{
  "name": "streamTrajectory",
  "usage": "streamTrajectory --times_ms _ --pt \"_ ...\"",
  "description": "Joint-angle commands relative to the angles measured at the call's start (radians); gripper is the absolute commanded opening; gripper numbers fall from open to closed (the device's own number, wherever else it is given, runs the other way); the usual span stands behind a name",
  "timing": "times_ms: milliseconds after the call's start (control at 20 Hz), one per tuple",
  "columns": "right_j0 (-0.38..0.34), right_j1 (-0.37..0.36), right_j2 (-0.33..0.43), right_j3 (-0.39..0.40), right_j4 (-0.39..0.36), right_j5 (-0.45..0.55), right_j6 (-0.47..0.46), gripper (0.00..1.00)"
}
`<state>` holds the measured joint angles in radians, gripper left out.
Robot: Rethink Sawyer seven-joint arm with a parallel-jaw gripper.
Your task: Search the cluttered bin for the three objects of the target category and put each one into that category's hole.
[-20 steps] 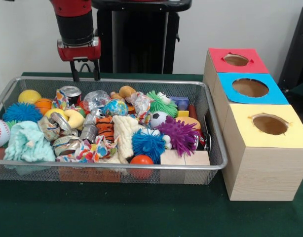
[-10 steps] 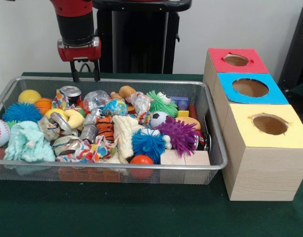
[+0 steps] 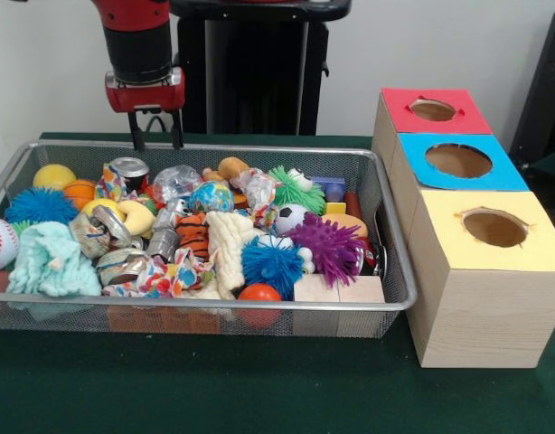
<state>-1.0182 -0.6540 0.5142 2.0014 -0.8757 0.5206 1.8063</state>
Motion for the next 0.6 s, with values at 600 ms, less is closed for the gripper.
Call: streamTrajectory --times_ms 600 --pt "0.033 0.123 -0.050 -0.226 -0.044 0.038 -0.037 1.00"
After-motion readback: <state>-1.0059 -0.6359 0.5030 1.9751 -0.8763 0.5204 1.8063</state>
